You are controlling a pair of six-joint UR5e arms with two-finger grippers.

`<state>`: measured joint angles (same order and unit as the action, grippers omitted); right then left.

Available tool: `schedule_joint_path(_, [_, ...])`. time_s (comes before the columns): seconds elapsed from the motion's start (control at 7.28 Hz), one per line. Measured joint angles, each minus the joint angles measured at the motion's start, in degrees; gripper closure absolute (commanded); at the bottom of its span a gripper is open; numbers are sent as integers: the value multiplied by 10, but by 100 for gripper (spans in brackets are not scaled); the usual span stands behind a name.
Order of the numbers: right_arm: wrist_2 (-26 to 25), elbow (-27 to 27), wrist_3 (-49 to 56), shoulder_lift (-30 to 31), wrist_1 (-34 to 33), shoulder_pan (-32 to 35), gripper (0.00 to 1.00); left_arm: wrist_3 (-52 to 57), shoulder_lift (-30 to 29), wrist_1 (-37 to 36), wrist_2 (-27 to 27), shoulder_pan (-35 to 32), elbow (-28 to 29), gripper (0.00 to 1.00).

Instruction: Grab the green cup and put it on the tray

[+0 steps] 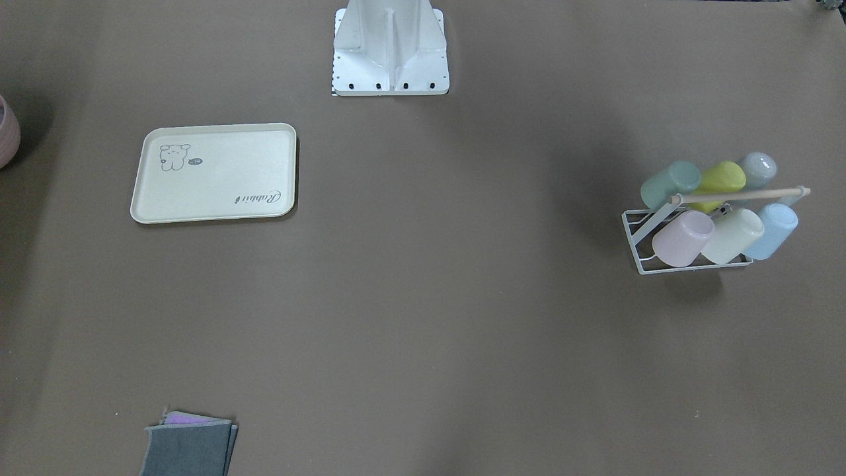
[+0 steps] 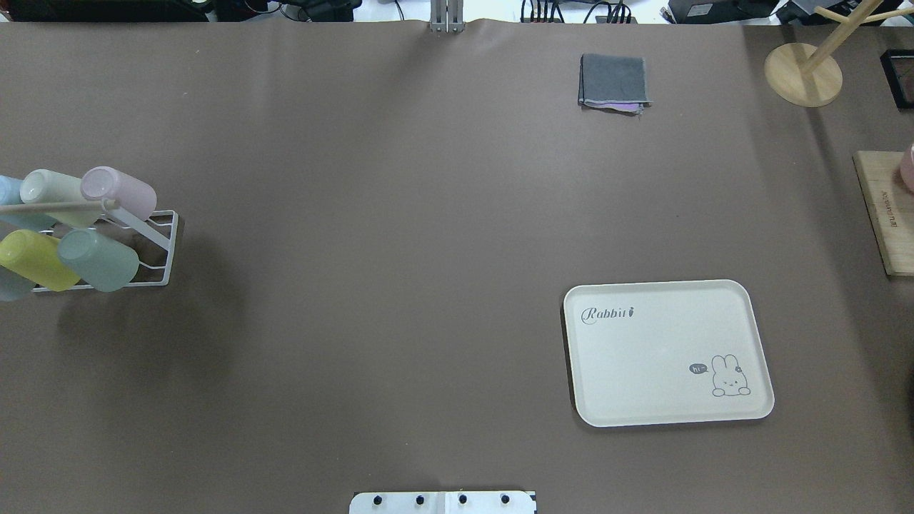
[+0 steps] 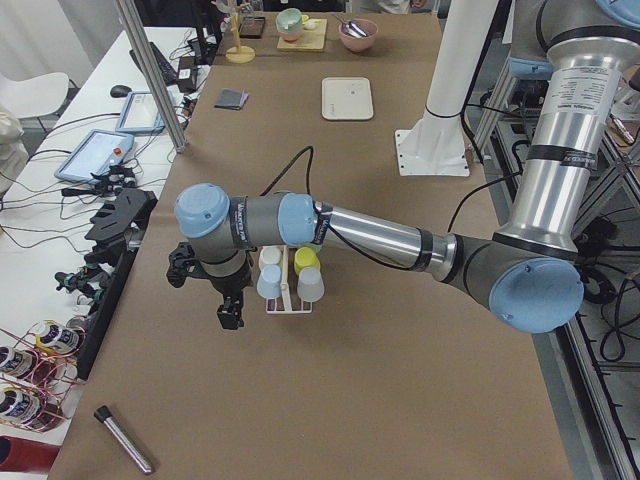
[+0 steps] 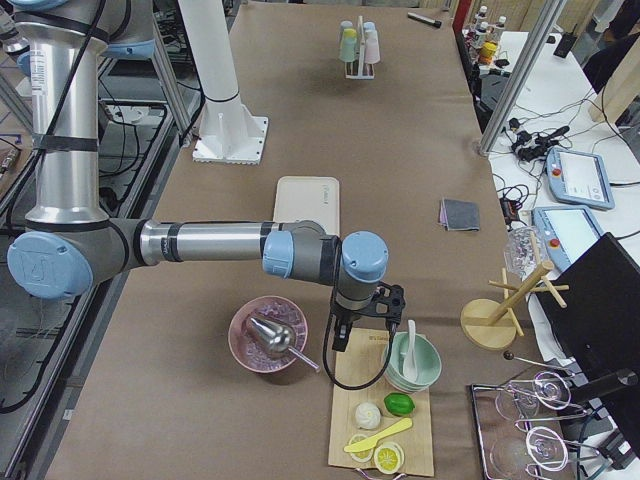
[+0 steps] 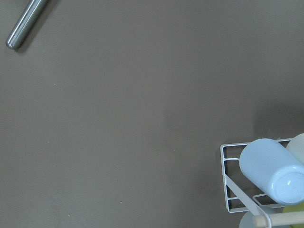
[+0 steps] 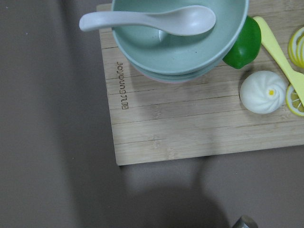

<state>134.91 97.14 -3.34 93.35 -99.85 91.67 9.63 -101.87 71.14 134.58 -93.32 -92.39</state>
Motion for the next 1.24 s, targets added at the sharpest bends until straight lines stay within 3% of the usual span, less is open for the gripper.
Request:
schedule_joint_path(0.69, [2, 1, 0, 0, -1, -8, 1, -1, -21, -3, 29, 16, 9, 2])
schedule_joint_path(1.24, [3, 17, -62, -28, -3, -72, 2, -2, -70, -2, 0, 35, 89, 2])
